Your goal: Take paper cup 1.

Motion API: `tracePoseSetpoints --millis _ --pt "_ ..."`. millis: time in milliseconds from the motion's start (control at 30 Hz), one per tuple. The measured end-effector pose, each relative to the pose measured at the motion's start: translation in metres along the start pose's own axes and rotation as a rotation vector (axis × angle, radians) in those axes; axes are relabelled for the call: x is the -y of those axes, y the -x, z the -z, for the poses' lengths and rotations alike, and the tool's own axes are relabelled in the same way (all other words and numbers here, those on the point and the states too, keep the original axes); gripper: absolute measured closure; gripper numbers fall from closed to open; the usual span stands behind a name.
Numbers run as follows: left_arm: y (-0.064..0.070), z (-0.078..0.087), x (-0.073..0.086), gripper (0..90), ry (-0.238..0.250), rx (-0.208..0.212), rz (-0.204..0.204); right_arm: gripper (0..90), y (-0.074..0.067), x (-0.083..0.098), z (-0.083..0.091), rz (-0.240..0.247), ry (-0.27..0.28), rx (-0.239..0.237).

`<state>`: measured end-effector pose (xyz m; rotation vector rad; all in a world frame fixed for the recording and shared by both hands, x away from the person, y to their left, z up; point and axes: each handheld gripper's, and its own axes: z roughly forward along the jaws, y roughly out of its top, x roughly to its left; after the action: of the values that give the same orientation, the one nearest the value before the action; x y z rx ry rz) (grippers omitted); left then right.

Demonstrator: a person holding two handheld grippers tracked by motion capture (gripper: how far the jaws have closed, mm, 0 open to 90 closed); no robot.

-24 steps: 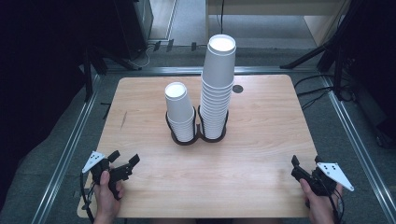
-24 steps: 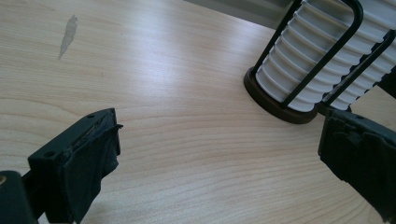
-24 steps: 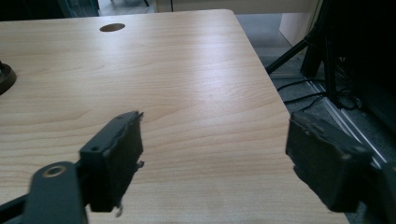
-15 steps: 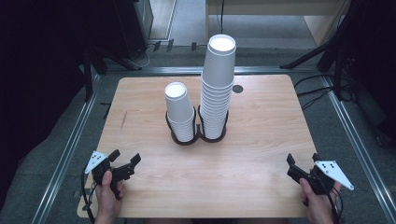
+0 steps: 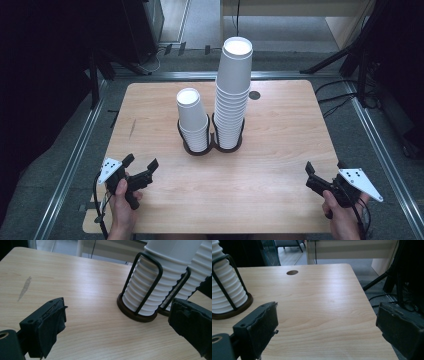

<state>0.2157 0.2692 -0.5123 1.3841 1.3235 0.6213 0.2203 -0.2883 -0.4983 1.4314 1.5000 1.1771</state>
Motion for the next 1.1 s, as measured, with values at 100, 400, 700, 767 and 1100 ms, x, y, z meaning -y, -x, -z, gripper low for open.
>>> tracePoseSetpoints --millis 100,400,700,767,1100 --pt "0.002 -0.001 -0.002 1.4 -0.009 0.008 0.009 3.9 -0.002 -0.003 0.002 0.001 0.006 -0.006" --pt "0.015 -0.011 -0.013 1.4 -0.059 -0.051 -0.042 3.7 -0.005 -0.018 0.001 0.006 0.019 0.0" --pt "0.036 -0.017 -0.028 1.4 -0.072 0.011 -0.077 3.7 -0.021 -0.028 -0.003 0.011 0.035 -0.041" --pt "0.04 -0.019 -0.031 1.4 -0.065 0.019 -0.081 3.8 -0.025 -0.031 -0.003 0.015 0.038 -0.052" --pt "0.058 -0.028 -0.037 1.4 -0.04 0.058 -0.109 3.7 -0.041 -0.045 -0.003 0.029 0.057 -0.086"
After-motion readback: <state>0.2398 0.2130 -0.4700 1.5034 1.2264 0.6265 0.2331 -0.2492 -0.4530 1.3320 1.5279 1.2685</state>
